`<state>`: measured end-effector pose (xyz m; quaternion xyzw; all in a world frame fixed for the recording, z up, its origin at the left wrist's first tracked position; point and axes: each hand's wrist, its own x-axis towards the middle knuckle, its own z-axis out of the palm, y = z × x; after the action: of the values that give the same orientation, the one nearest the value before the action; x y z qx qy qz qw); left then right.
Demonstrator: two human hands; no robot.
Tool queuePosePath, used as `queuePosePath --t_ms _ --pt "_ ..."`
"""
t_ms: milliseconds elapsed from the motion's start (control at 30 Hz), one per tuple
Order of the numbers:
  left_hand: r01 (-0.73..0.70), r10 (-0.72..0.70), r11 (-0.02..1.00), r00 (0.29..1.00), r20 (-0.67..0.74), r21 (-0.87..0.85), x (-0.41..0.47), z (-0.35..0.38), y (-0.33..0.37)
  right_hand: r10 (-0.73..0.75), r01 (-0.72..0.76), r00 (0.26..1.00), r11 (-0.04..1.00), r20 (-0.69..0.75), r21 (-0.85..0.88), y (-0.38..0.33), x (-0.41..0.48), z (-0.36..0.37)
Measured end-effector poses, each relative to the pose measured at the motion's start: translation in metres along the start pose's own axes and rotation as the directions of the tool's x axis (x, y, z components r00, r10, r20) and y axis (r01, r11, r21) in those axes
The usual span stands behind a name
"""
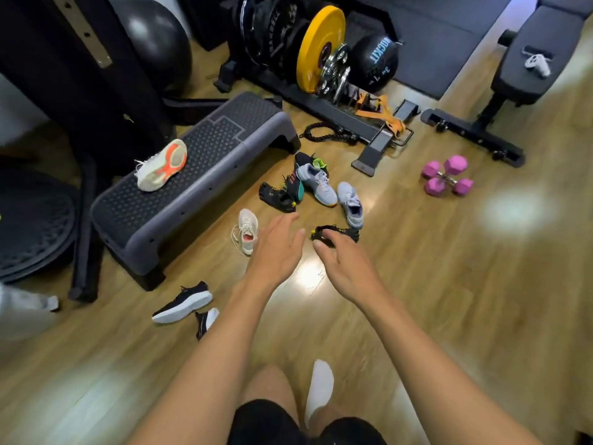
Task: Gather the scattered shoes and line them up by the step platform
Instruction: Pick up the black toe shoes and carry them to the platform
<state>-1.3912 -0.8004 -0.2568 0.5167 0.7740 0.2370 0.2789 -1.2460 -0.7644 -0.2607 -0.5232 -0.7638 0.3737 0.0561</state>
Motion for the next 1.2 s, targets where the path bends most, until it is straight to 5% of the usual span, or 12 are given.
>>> queuePosePath --t_ms 333,567,667,933,1200 --pt "0.136 -0.157 0.987 0.940 0.302 0.089 0.231 0.124 -0.043 0.426 -0.440 0.898 0.870 0.109 0.224 0.097 0.221 0.049" --pt "0.131 -0.219 0.966 0.873 0.436 0.223 0.378 0.261 -0.131 0.690 -0.682 0.697 0.555 0.195 0.476 0.231 0.361 0.132" --pt "0.129 -0.252 0.954 0.835 0.490 0.271 0.428 0.333 -0.180 0.733 -0.720 0.611 0.357 0.299 0.595 0.295 0.411 0.189" --pt "-0.054 -0.207 0.903 0.815 0.541 0.426 0.514 0.503 -0.296 0.795 -0.831 0.436 0.175 0.422 0.529 0.425 0.520 0.329" --pt "-0.218 -0.072 0.857 0.847 0.527 0.467 0.536 0.560 -0.325 0.825 -0.711 0.257 -0.192 0.504 0.676 0.479 0.564 0.387"
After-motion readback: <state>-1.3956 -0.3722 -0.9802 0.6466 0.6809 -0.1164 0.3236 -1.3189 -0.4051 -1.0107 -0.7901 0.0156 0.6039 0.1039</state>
